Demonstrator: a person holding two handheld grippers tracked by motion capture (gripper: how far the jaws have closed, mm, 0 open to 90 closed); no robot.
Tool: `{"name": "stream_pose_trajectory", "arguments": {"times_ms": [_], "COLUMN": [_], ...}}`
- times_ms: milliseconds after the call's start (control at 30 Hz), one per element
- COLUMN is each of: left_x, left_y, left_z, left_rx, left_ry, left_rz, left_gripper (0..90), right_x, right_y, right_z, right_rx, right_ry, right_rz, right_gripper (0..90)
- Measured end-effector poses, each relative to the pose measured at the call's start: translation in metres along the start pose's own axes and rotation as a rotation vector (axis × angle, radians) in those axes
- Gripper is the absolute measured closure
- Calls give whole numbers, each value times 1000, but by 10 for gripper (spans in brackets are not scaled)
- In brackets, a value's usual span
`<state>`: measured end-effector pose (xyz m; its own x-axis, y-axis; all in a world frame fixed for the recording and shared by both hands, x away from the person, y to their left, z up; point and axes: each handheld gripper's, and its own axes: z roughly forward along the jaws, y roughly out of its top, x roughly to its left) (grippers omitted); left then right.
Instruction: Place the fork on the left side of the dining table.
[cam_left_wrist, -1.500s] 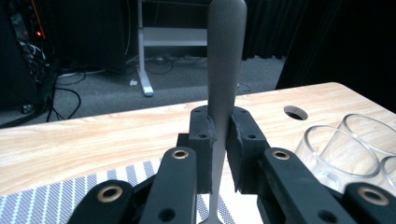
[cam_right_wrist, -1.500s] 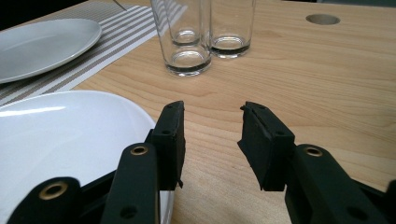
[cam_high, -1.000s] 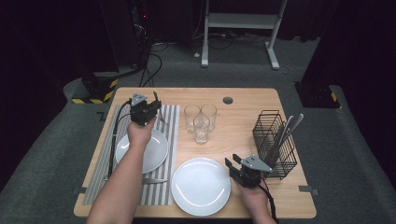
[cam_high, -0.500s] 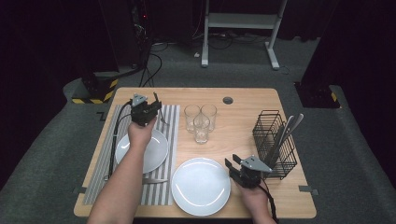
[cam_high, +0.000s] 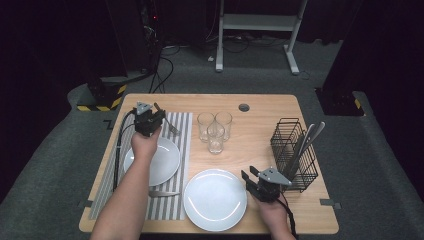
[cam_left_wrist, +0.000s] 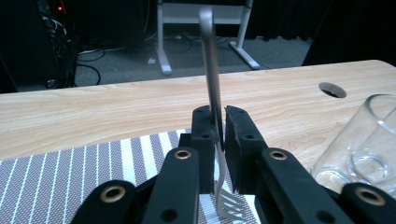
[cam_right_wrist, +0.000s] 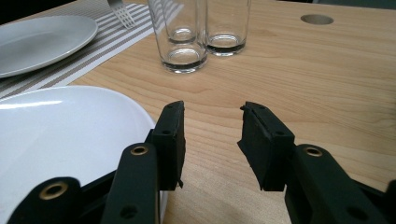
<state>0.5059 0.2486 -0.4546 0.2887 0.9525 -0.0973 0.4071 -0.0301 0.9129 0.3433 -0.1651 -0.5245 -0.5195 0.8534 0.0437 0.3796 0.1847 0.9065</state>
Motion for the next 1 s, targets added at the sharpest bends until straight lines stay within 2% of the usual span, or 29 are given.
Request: {"name": "stream_pose_trajectory", "arguments": {"times_ms": [367, 767, 1000], "left_x": [5, 5, 10], "left_y": [1, 8, 9], "left_z": [-1, -6, -9], "left_rx": [14, -1, 3], "left_ry": [33, 60, 81], "left_rz": [-6, 0, -2], "left_gripper": [800, 757, 740], "right_x": [1, 1, 1], "right_y": [-1, -1, -1], "right_z": [1, 1, 1], "right_rx": [5, 3, 5], "right_ry": [1, 2, 3], "right_rz": [-3, 1, 1], "right_gripper": [592, 592, 593]}}
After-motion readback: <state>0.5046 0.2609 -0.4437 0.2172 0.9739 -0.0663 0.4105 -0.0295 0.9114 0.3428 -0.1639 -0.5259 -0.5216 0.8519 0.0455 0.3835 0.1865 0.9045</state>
